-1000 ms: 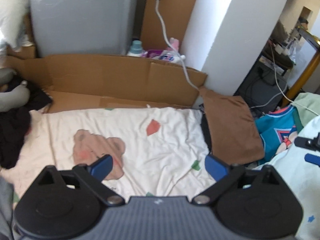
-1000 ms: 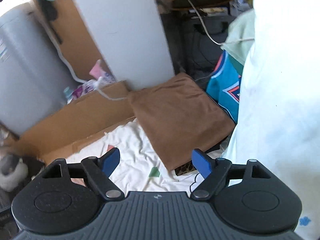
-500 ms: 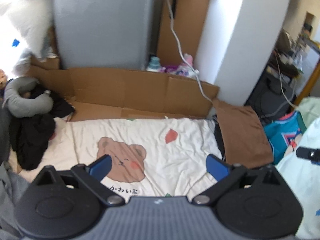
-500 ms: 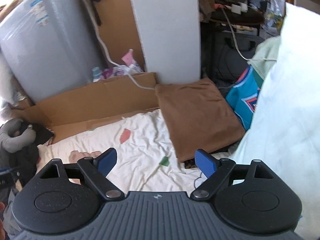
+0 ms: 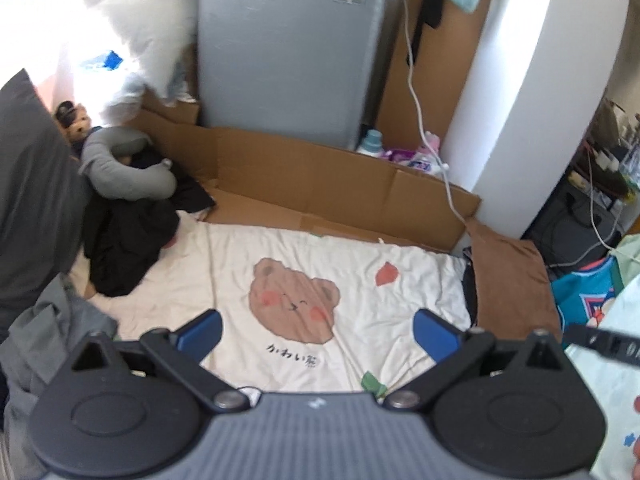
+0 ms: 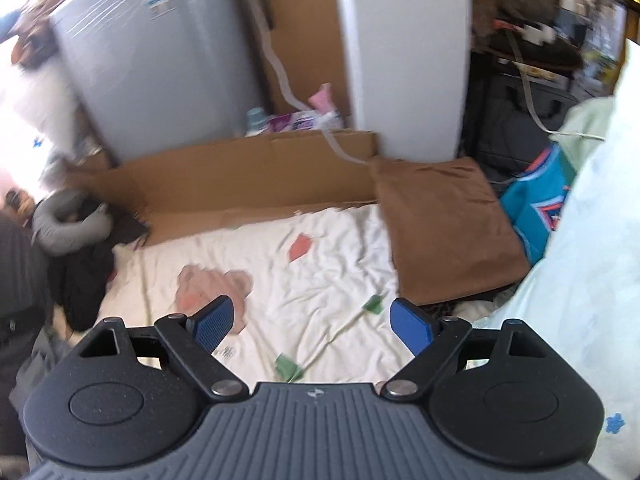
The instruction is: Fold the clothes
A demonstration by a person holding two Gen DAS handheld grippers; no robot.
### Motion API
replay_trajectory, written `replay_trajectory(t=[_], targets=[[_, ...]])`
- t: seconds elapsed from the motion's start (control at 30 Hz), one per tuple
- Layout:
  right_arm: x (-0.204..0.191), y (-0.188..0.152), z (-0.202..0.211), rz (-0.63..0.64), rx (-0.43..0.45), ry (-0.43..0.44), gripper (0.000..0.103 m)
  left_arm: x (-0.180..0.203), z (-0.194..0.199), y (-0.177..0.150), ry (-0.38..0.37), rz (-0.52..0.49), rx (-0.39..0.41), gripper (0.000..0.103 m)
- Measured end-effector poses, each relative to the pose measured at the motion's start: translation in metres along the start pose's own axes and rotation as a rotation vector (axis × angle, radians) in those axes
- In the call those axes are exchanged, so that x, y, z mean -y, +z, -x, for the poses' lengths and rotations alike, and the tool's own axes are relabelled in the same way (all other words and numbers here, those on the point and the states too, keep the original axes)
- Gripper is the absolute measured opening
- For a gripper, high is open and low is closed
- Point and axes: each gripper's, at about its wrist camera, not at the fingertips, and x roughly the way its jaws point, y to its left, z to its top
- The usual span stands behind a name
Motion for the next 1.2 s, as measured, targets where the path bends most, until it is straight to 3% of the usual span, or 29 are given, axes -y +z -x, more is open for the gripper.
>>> replay_trajectory(t=[0.23,0.43,0.5,0.63,0.87,1.03,1.2], targets=[[-0.042,-0.022,0.007,0.062,-0.020,0.102,0.090,-0.017,0.033,-0.015,0.052,0.010,0.029,0.103],[-0.053,-0.049,0.007,0.068,-0.043,0.114,0.090,-0.029,0.041,-0.032,0.037,0.051,-0.008,0.103],[-0.053,-0.059,0.009,0.081,-0.048,0.117,0.090,-0.028,0.040,-0.036,0.065,0.040,-0.040,0.103],[-0.056,-0.074,0.014,0.145,-0.066,0.132,0.095,-0.022,0.044,-0.045,0.062,0.042,-0.048,0.103],[-0.051,-0.083,0.015,0.170,-0.067,0.083,0.098,-0.006,0.044,-0.069,0.078,0.043,-0.056,0.103],[-0.054,-0.087,0.008,0.197,-0.096,0.093,0.103,-0.010,0.043,-0.081,0.104,0.104,-0.078,0.103],[-0.057,-0.091,0.003,0.202,-0.131,0.118,0.103,-0.008,0.040,-0.097,0.113,0.086,-0.091,0.103]])
